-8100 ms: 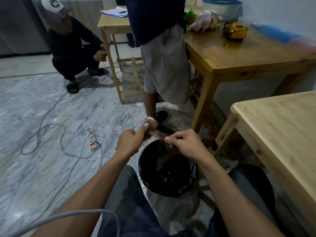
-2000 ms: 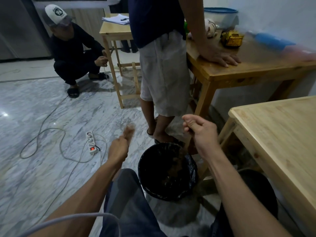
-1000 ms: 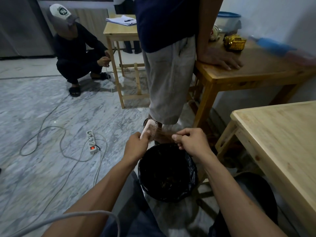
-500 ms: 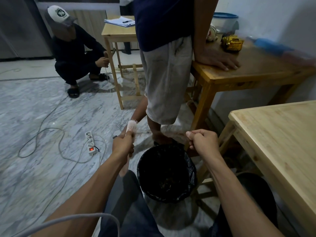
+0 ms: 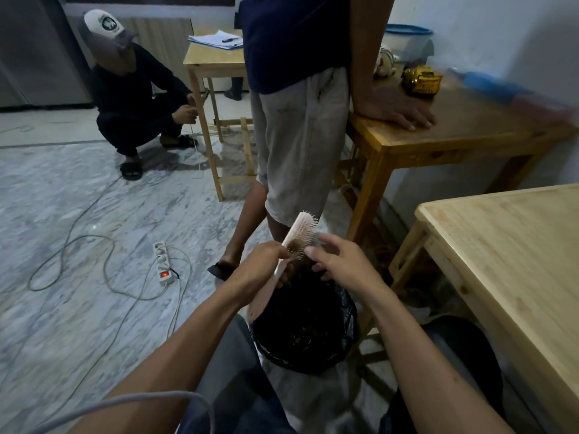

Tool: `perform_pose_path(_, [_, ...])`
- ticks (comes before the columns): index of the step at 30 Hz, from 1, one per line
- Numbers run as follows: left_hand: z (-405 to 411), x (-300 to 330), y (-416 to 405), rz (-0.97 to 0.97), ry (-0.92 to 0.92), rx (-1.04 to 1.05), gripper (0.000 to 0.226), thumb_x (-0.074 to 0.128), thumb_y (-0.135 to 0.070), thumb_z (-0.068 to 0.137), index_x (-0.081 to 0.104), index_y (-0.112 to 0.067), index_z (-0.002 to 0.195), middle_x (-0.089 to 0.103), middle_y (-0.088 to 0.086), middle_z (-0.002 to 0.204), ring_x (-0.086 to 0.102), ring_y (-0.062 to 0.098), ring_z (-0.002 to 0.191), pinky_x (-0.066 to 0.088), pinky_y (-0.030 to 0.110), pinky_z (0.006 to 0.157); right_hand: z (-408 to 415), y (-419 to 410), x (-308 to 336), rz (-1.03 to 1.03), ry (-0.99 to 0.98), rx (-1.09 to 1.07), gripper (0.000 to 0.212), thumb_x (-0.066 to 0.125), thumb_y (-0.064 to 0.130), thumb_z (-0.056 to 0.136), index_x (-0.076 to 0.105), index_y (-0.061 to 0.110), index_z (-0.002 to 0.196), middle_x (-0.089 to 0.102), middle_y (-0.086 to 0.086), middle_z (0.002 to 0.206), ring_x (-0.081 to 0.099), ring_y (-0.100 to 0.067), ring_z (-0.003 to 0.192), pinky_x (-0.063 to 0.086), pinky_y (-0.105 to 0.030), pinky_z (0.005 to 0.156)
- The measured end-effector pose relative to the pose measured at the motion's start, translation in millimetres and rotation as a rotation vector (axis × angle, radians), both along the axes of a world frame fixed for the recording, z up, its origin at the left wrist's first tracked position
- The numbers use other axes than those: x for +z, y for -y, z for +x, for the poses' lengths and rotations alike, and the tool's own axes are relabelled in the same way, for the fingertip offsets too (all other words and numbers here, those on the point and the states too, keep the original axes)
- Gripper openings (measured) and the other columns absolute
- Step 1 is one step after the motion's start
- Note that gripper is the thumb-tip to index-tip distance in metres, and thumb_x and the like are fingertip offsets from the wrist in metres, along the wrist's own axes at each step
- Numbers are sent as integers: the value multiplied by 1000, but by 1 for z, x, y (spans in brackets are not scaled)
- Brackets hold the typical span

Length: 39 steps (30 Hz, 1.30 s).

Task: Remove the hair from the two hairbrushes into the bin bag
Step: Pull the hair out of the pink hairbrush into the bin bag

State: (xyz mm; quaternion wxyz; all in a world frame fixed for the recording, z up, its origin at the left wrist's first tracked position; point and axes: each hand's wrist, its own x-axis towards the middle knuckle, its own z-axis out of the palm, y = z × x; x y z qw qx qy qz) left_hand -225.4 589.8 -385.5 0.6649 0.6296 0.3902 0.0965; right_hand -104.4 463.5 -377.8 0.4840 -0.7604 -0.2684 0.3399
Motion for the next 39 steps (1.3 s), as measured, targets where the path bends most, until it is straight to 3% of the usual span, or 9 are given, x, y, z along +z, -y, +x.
perform_pose_path(3, [1, 2, 2, 82, 31, -42, 23, 49, -1, 95, 64, -8, 79, 61, 2, 56, 53, 16, 48, 42, 30, 51, 0, -4, -7, 70, 10, -76, 4, 76, 20, 91, 73, 19, 94, 72, 0, 73, 65, -15, 65, 52, -27, 59])
perform_pose_path(5, [-1, -1, -1, 81, 26, -2, 20, 48, -2, 97, 65, -4, 88, 59, 3, 60, 51, 15, 50, 40, 30, 51, 4, -2, -12, 46, 61, -132, 13, 78, 23, 89, 78, 18, 78, 69, 1, 62, 61, -12, 58, 50, -30, 61])
perform_pose_path(8, [-4, -16, -16, -11, -14, 228, 23, 44, 2, 95, 63, 5, 107, 53, 8, 63, 47, 17, 50, 39, 28, 48, 9, 5, -8, -30, 154, -104, 19, 74, 28, 91, 79, 18, 76, 68, 2, 60, 62, -11, 60, 50, -32, 65])
perform_pose_path(11, [-14, -27, -33, -154, 9, 381, 16, 38, 2, 95, 53, 4, 102, 48, 12, 65, 43, 20, 49, 33, 29, 49, 18, 15, -7, -75, 183, -120, 26, 70, 29, 95, 76, 17, 73, 66, 2, 60, 61, -12, 59, 51, -32, 65])
perform_pose_path(16, [-18, -29, -28, -26, -16, 251, 14, 40, 0, 98, 54, 1, 95, 52, 15, 72, 47, 21, 54, 37, 33, 52, 19, 15, -17, -89, 173, -126, 19, 69, 30, 96, 77, 22, 81, 71, 3, 66, 66, -12, 66, 57, -37, 74])
perform_pose_path(21, [-15, -16, -18, 229, -75, 3, 13, 47, -12, 100, 59, -8, 95, 63, 17, 81, 58, 22, 59, 51, 39, 57, 15, 11, -19, -144, 174, -101, 33, 60, 23, 96, 71, 25, 127, 73, 3, 107, 72, -18, 94, 60, -43, 91])
perform_pose_path(25, [-14, 2, -6, 511, -85, -147, 13, 52, -18, 98, 64, -20, 102, 71, 9, 87, 65, 20, 66, 57, 42, 61, 11, 8, -5, -16, 1, -154, 53, 60, 23, 100, 48, 22, 151, 62, 12, 103, 72, -18, 88, 63, -34, 74])
perform_pose_path(30, [-9, 14, 3, 827, -50, -266, 17, 54, -21, 101, 68, -15, 107, 73, 5, 90, 63, 14, 79, 48, 34, 71, 11, 2, -3, 211, -249, -57, 29, 64, 35, 99, 62, 27, 127, 72, -7, 122, 73, -12, 75, 56, -22, 56])
perform_pose_path(39, [-11, 10, 1, 835, 40, -209, 12, 57, -18, 100, 65, -27, 97, 68, -13, 77, 61, -5, 71, 40, 12, 60, 10, -2, -15, 220, -212, -71, 20, 70, 20, 97, 75, 5, 85, 69, 1, 64, 58, -6, 53, 49, -15, 49])
